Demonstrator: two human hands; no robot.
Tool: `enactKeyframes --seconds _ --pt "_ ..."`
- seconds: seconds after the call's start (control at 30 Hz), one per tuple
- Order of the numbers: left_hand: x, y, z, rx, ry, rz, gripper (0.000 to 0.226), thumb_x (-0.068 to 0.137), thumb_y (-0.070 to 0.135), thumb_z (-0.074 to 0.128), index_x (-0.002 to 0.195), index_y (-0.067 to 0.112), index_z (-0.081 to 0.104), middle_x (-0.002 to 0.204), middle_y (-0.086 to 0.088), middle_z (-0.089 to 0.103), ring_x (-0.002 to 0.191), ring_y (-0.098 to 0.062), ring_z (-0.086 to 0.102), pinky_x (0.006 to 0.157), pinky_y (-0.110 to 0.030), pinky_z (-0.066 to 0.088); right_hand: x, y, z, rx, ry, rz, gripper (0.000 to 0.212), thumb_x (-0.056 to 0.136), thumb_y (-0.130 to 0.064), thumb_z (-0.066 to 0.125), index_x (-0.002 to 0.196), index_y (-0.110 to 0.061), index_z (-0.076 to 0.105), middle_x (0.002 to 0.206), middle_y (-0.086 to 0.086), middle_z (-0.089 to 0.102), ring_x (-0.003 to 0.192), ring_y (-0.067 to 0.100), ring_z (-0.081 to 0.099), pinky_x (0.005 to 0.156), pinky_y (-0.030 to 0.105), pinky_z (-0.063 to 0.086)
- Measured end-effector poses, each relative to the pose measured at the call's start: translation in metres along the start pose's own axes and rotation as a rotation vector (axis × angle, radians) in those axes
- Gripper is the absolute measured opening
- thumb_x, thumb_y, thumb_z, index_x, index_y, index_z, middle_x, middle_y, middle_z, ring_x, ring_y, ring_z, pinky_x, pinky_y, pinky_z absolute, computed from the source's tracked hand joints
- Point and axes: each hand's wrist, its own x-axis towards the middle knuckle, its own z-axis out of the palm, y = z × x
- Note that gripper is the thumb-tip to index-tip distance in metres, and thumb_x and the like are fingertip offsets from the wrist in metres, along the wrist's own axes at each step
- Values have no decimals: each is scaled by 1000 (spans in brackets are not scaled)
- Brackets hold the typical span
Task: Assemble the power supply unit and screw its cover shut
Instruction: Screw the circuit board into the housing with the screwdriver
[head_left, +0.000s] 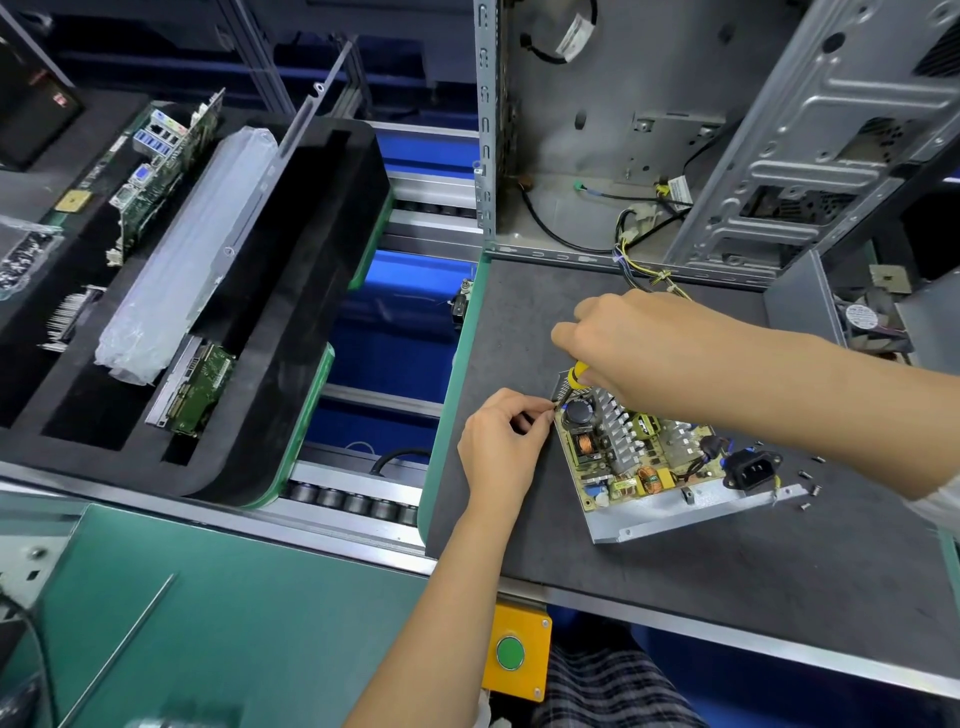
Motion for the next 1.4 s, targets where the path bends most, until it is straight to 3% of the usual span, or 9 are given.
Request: enactKeyframes --seconds 0.17,0.43,0.63,0.73,0.83,1.0,1.13,1.27,1.4 --pt "0 0 1 -12 6 7 7 84 16 75 85 22 78 81 14 66 68 -6 57 63 -24 48 -2 0 -3 0 29 3 18 89 -19 61 103 -13 50 87 4 46 84 30 61 52 31 29" --pt "-1 -2 2 -11 9 4 6 83 18 75 83 23 77 81 13 67 69 -6 58 62 -22 46 0 -7 -12 -62 -47 -7 17 88 -14 60 101 -11 49 72 1 33 84 30 60 46 29 24" --pt "-1 -3 3 -18 34 18 7 81 15 76 79 22 75 78 13 65 65 -3 54 61 -22 45 4 -25 -21 -203 -19 -48 19 96 -17 51 79 -17 42 61 1 34 82 27 62 52 28 28" --pt "-1 -3 3 -15 31 26 8 82 15 76 79 22 75 78 13 65 66 -4 55 62 -25 47 3 -24 -22 -207 -50 -36 15 96 -22 51 88 -15 40 63 0 34 55 21 41 44 27 19" --pt "-1 -4 3 -17 32 40 6 82 16 75 82 22 76 80 13 66 66 -4 55 63 -26 48 2 -22 -27 -138 -104 -56 29 89 -15 56 104 -16 31 79 5 27 47 16 25 42 29 15" --pt "-2 -5 5 -11 48 53 5 82 15 76 80 20 75 77 14 63 63 -1 52 62 -23 44 8 -27 -32 -237 -96 -115 17 91 -4 47 80 -12 38 70 2 31 64 22 52 44 27 21" --pt "-2 -3 -5 -203 27 70 8 82 9 74 83 17 74 76 8 63 67 -5 54 64 -21 45 9 -25 -29 -281 -96 -109 9 97 -20 47 88 -17 45 66 -1 41 75 24 59 43 26 15" --pt "9 10 -32 -467 20 57 12 88 6 69 94 15 74 82 0 65 74 -10 58 66 -32 52 11 -13 -30 -156 -139 -105 30 89 -10 53 113 -10 35 106 11 40 52 18 37 41 29 16" --pt "24 30 -51 -454 -226 188 22 82 3 71 95 21 67 87 -2 62 76 -8 55 65 -29 46 18 -14 -33 -176 -150 -152 25 91 -10 50 117 -11 48 88 5 34 50 16 26 42 28 18"
